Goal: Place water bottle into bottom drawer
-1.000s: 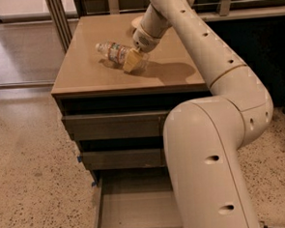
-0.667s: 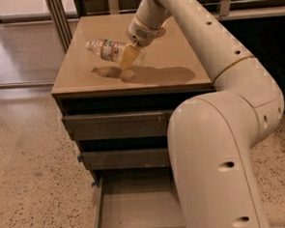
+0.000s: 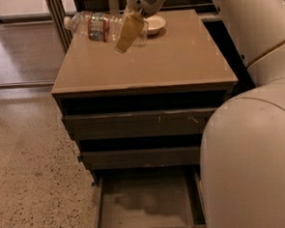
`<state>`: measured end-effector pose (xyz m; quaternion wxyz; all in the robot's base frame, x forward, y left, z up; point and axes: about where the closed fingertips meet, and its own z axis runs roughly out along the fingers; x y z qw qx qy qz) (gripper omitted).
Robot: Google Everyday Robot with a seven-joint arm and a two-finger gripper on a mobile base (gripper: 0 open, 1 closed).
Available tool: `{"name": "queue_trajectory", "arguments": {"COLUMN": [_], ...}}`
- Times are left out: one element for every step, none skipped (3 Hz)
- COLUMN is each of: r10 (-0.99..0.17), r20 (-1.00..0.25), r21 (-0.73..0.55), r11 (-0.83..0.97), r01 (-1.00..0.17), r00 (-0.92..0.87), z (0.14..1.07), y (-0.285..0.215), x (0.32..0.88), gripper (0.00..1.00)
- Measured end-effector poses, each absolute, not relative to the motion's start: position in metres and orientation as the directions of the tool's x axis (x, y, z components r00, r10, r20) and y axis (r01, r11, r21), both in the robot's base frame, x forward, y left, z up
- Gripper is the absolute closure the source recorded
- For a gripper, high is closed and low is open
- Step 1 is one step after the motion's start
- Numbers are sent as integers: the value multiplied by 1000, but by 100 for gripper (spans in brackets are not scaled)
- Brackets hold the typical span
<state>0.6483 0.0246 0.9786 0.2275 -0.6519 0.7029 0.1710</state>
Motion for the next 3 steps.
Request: {"name": "queue_trajectory", "arguments": {"r10": [-824, -816, -792], "r20": [-566, -578, -609], "r21": [-45, -7, -4], "r11": [32, 26, 59], "r01": [-998, -1000, -998], "r00": [-1, -17, -45], "z": [992, 988, 978], "y": [21, 8, 11], "x": [625, 611, 622], "gripper": [100, 100, 100]}}
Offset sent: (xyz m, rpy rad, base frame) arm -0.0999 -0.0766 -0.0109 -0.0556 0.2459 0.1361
